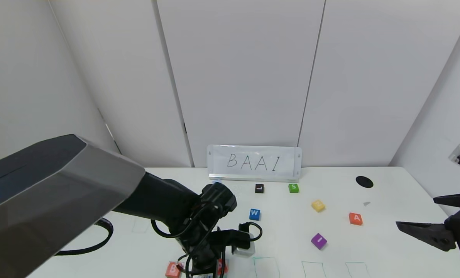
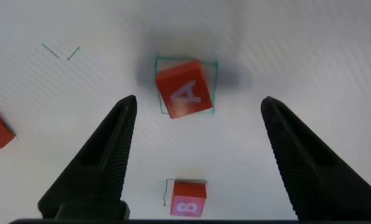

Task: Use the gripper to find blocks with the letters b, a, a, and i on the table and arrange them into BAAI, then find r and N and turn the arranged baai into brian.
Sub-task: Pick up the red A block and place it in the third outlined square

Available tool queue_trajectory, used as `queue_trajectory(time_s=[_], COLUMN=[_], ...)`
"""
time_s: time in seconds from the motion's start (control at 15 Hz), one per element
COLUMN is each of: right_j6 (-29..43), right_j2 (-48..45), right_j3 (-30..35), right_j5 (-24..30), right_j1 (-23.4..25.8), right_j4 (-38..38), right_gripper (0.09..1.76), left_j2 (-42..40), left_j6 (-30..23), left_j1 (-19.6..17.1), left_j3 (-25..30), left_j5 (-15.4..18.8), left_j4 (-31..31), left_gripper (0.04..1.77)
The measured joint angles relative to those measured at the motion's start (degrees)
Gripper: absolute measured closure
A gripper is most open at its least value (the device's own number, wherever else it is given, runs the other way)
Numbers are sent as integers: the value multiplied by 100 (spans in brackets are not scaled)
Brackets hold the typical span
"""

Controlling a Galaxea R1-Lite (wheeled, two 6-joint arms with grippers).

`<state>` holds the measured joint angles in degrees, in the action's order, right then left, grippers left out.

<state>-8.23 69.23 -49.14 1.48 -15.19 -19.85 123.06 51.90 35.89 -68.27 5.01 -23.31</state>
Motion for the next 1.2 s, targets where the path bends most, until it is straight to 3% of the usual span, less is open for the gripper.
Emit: queue_trajectory(time_s=[0.27, 0.4, 0.53, 0.73, 0.93, 1.2], right_j6=[0, 0, -2, 11, 33, 156], right_j2=[-52, -93, -116, -121, -104, 17], right_j3=[0, -6, -11, -17, -39, -88], right_j5=[2, 5, 7, 9, 16, -13], right_j1=[0, 0, 0, 6, 10, 15], right_j4=[0, -2, 0, 0, 6, 30], right_gripper=[14, 14, 14, 14, 14, 14], left_j2=[-549, -813, -1013, -1212, -1476, -2144], left_j6=[-26, -441, -1363, -3178, -4901, -6494], left_j1=[-59, -122, -149, -169, -295, -404], left_j3=[-310, -391, -458, -533, -540, -467], left_j5=[62, 313, 555, 642, 607, 216], left_j4=[-712, -786, -795, -703, -480, -501], left_gripper=[26, 23, 20, 16, 14, 12])
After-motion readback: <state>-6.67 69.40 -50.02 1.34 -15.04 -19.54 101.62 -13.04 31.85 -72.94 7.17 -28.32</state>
